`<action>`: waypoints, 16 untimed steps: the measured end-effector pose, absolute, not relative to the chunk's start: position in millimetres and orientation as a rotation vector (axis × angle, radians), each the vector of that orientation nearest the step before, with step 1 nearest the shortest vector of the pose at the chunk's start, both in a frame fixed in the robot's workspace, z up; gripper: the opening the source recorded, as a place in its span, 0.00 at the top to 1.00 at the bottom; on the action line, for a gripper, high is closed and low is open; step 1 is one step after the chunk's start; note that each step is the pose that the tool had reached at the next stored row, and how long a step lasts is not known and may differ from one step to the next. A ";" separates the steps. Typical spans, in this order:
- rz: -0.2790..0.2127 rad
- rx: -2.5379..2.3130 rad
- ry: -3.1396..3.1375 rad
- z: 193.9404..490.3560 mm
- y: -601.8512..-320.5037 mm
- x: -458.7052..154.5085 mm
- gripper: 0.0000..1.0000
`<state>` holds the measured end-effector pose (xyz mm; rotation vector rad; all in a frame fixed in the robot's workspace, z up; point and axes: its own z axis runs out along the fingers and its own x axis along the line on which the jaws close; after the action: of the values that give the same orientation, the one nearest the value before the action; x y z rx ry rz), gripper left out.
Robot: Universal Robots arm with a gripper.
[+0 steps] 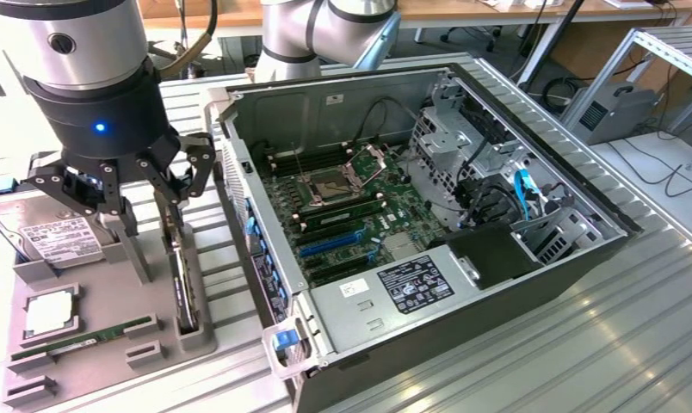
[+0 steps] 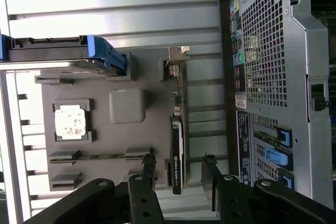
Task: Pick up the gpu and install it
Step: 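Pick up the gpu and move the gpu toward the slot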
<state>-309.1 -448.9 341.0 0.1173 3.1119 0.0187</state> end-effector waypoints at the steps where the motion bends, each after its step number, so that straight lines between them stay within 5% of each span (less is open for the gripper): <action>1: 0.019 0.117 3.112 340.7 -448.9 -309.1 0.52; 16: 0.019 0.117 3.112 335.5 -448.9 -309.1 0.52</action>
<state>-309.1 -448.9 335.5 0.1173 3.1120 0.0187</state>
